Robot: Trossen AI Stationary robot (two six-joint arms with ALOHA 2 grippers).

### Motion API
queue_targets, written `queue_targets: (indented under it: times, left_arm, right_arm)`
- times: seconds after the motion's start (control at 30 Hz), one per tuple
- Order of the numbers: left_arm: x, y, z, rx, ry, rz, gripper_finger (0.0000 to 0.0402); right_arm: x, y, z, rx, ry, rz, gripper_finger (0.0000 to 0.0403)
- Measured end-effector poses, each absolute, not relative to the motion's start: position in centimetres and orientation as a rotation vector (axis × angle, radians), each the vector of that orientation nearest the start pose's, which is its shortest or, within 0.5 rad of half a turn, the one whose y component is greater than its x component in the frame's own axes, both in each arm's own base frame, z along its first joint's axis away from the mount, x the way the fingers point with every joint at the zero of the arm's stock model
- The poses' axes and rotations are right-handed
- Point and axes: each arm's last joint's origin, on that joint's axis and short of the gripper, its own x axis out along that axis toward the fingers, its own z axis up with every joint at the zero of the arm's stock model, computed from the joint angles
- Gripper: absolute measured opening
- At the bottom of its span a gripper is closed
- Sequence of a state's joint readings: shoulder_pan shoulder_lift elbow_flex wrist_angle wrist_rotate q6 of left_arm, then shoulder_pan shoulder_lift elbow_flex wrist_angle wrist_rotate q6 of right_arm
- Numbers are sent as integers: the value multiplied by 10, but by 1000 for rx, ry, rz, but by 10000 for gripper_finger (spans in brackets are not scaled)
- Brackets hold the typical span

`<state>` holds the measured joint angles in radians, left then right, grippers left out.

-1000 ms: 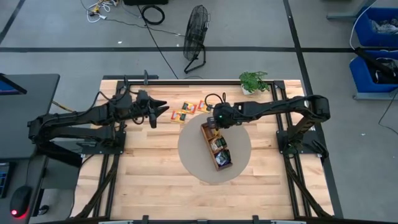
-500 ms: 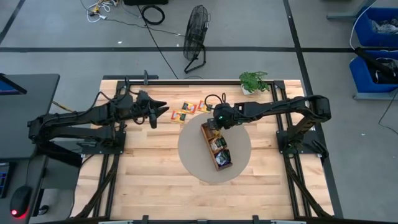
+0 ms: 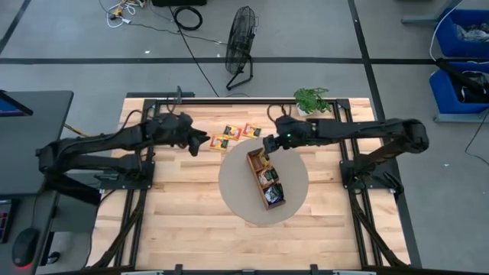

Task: Pick & Place Tea
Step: Put the orange tea bag into the left section of the wooden organizer

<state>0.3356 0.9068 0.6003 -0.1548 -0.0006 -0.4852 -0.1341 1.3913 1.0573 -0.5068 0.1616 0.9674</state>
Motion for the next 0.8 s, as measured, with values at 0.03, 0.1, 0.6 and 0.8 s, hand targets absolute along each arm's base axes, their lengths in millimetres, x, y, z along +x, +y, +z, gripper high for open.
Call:
queue_targets:
  times: [0.03,0.1,0.6,0.8]
  left_arm:
    - [187,68,248,-574,384,435,144]
    - [191,76,240,-624,419,437,145]
    - [201,148,178,-899,580,396,277]
    - [213,179,159,-911,615,473,281]
  right_arm:
    - [282,-43,272,881,626,-658,249]
    - [277,-43,281,869,593,-649,248]
    - [260,-40,305,821,520,-570,247]
    - [259,-39,304,817,547,-553,246]
